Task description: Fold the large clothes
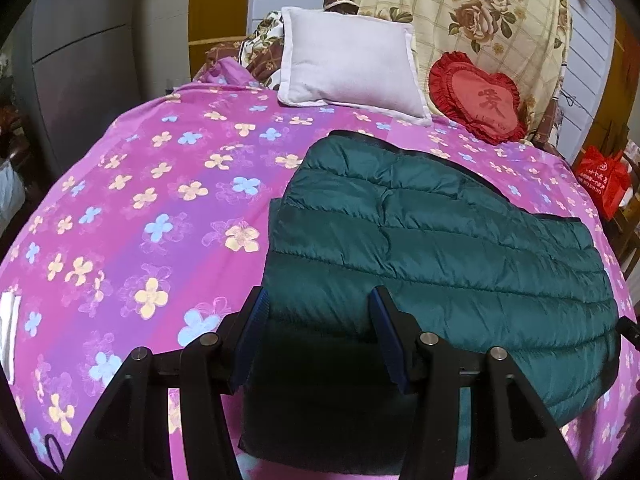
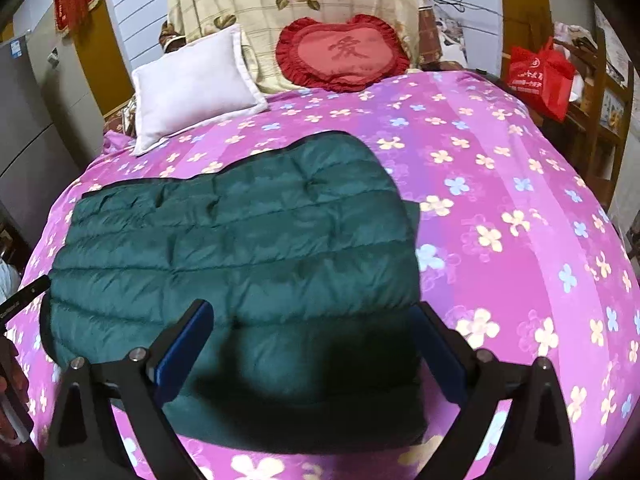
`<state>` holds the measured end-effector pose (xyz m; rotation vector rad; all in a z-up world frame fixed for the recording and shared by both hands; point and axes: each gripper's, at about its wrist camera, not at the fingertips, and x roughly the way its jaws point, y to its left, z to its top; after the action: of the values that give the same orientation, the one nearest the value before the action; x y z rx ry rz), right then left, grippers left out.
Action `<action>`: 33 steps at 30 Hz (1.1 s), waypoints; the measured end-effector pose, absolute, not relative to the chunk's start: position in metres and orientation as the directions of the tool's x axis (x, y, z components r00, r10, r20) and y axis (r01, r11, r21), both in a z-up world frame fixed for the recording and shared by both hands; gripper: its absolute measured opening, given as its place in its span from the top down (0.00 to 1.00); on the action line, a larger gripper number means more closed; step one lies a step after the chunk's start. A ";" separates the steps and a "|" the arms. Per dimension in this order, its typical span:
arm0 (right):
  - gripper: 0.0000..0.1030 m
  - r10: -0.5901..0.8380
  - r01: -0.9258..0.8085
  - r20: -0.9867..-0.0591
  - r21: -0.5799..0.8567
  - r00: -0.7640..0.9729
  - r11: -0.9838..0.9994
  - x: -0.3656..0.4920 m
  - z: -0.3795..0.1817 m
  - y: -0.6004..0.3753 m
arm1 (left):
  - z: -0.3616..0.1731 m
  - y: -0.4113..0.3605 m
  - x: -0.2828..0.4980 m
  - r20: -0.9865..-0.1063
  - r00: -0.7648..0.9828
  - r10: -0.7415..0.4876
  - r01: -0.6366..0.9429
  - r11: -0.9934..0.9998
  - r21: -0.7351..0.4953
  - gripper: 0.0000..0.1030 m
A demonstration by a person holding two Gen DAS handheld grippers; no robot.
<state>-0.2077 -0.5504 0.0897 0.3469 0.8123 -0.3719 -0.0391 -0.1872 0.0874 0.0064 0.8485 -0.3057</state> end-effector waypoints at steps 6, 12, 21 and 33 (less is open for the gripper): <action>0.00 -0.168 0.489 -0.769 0.207 0.617 0.848 -0.204 0.074 -0.575 | 0.079 -0.185 -0.022 -0.745 0.593 -0.307 0.266 0.947 -0.179 0.56; 0.00 -0.097 0.501 -0.778 0.299 0.621 0.812 -0.193 0.054 -0.600 | 0.071 -0.179 -0.002 -0.745 0.545 -0.385 0.271 0.922 -0.278 0.42; 0.00 0.014 0.456 -0.791 0.366 0.611 0.811 -0.164 0.032 -0.618 | 0.039 -0.167 0.030 -0.748 0.397 -0.532 0.226 0.846 -0.482 0.22; 0.00 0.169 0.376 -0.780 0.465 0.603 0.802 -0.144 0.011 -0.629 | 0.023 -0.178 0.040 -0.722 0.320 -0.613 0.261 0.790 -0.555 0.12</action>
<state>-0.1443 -0.6288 0.0110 0.6528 0.9332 -0.1302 0.0398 -0.1780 0.0230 -0.3686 1.1053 -0.5915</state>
